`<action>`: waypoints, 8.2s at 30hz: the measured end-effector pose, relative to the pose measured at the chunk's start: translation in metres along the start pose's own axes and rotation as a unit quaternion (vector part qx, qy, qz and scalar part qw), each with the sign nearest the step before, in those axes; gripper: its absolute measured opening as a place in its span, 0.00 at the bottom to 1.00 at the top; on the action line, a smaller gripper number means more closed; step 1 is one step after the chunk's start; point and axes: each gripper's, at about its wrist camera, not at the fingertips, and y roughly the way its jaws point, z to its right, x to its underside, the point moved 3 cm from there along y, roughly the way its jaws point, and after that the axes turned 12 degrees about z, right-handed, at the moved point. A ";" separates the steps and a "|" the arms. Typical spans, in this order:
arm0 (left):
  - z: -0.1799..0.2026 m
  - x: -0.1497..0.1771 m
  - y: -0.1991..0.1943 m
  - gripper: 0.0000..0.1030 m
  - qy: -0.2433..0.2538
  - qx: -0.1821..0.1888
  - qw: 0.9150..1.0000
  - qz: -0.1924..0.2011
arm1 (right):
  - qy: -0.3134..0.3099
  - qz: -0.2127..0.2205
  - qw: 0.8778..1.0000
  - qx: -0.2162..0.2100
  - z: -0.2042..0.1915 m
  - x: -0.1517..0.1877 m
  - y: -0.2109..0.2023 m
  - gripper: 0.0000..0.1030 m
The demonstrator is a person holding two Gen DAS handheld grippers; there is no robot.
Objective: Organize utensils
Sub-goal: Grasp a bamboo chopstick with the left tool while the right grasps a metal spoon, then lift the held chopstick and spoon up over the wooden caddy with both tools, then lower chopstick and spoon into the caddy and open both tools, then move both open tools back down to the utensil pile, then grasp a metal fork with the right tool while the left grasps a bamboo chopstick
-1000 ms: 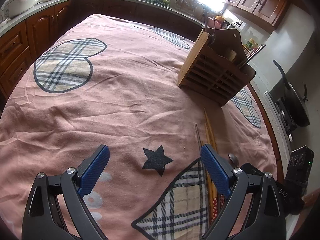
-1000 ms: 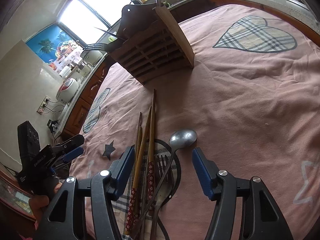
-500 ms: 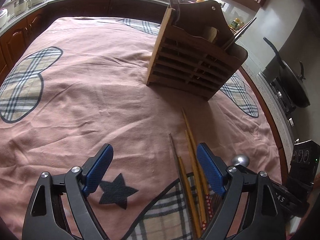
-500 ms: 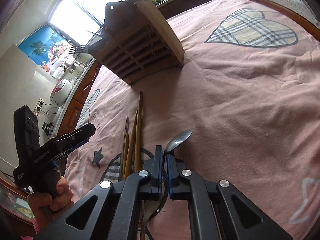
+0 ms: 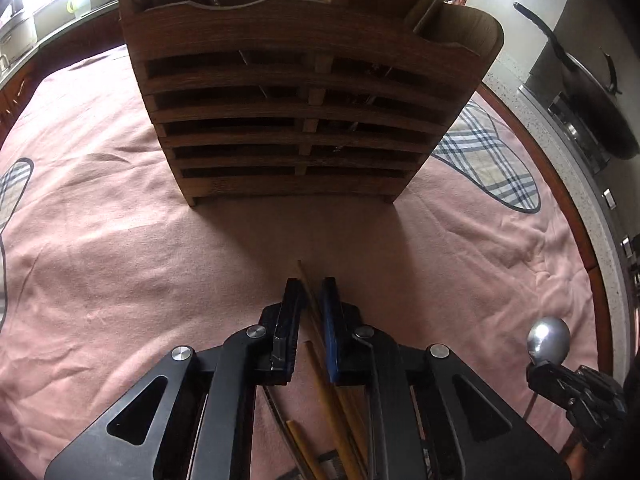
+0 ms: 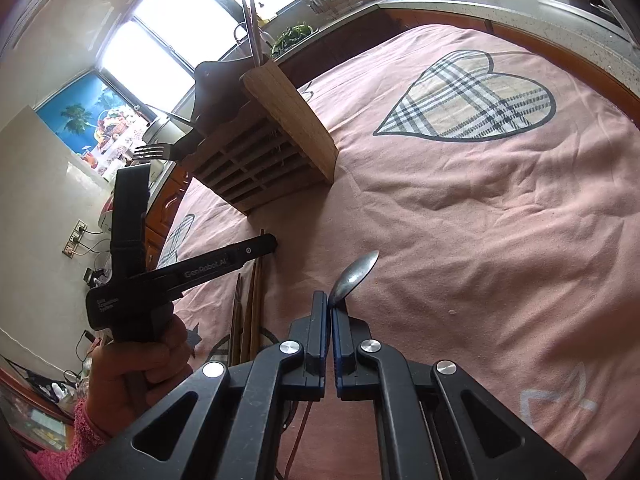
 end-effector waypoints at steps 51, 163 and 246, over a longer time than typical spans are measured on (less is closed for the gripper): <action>-0.059 -0.037 -0.252 0.04 -0.136 0.104 0.936 0.307 | -0.110 0.169 0.978 -0.050 -0.079 -0.070 -0.064 0.03; -0.084 0.053 -0.162 0.91 -0.125 -0.046 0.982 0.137 | -0.093 0.194 0.977 0.002 -0.051 -0.044 -0.074 0.84; -0.005 0.024 -0.057 0.06 0.027 0.035 0.999 0.021 | -0.079 -0.008 0.997 0.011 0.008 0.011 0.007 0.03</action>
